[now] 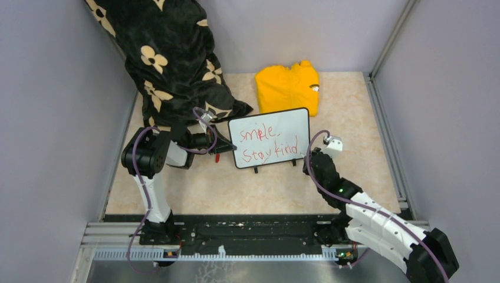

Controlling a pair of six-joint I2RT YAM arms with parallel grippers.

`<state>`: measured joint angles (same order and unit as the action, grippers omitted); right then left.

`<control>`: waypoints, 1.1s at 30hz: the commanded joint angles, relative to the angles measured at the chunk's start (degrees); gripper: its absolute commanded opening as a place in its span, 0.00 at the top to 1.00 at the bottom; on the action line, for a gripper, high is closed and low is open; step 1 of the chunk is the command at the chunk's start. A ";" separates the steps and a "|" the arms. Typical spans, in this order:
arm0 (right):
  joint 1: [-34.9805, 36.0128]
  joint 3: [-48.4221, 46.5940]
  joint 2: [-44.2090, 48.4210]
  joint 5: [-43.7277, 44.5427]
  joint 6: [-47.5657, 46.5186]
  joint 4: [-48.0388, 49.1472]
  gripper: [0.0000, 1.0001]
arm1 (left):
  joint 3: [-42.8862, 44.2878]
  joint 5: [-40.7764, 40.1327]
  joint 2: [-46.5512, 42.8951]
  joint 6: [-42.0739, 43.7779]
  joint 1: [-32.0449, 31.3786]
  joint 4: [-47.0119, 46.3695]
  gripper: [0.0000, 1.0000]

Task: Write a sentence on the whiteboard

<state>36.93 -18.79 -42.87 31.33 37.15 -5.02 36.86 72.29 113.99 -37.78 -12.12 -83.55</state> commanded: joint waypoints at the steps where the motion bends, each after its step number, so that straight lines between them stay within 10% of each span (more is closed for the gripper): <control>1: -0.99 0.13 0.14 -0.13 0.26 2.05 1.00 | 0.74 0.92 -0.53 1.07 -0.36 1.46 1.00; 21: -1.08 -9.82 12.04 -7.57 -5.54 -8.38 1.00 | 0.31 0.57 -0.73 -0.55 -0.36 -1.60 1.00; 33: -1.07 -12.02 12.37 -11.12 -7.22 -9.29 1.00 | -0.66 -0.08 -1.39 -3.39 -0.19 -6.36 0.71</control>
<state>36.58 -27.44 -31.11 21.47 31.11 -14.90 36.84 72.18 113.97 -40.71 -12.12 -86.26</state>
